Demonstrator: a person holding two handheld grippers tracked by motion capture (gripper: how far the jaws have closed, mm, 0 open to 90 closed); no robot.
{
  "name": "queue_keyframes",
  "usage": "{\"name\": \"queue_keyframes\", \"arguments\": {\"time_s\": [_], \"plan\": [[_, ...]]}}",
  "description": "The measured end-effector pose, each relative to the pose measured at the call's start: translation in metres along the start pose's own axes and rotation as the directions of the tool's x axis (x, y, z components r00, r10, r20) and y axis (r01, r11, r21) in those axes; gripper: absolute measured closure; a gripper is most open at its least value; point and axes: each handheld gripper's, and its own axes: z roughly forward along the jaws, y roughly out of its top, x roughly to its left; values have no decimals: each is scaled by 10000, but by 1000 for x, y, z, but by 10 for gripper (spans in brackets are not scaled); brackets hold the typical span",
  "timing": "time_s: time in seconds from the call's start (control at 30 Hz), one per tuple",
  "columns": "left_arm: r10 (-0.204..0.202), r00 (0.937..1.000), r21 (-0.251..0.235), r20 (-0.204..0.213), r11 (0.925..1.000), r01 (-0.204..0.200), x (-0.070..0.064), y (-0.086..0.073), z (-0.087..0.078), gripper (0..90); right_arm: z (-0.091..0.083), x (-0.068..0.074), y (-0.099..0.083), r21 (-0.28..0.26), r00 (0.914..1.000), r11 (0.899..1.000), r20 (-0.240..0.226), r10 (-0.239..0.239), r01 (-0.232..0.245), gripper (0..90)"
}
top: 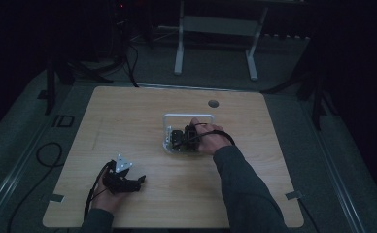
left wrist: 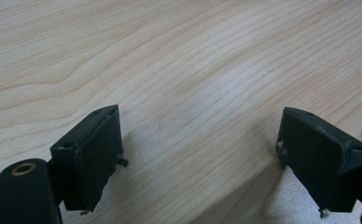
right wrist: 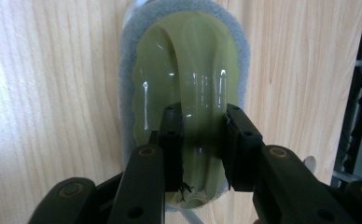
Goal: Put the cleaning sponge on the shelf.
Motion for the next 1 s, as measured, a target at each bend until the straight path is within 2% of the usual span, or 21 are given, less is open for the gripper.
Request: {"name": "queue_keyframes", "arguments": {"time_s": [0.1,0.27,0.6,0.77,0.97,1.0], "plan": [[-1,10000,-1,0,10000,1,0,0,0,146,1,0,-2,0,9999,10000,120,99,-99,708],[-2,10000,0,0,10000,2,0,0,0,146,0,-2,-4,-76,9991,9996,313,288,-286,609],[1,10000,-2,-1,10000,-1,0,0,0,146,-17,-3,-8,-785,9957,9954,707,605,-549,489],[-1,10000,-7,-2,10000,1,0,0,0,146,-26,-2,-8,-1058,9949,9923,705,721,-644,460],[-17,10000,-21,-5,10000,17,0,0,0,146,-36,-3,-11,-1464,9927,9845,579,1057,-963,453],[-16,10000,-21,-4,10000,16,0,0,0,146,-40,-3,-13,-1616,9912,9803,483,1229,-1137,454]]}}
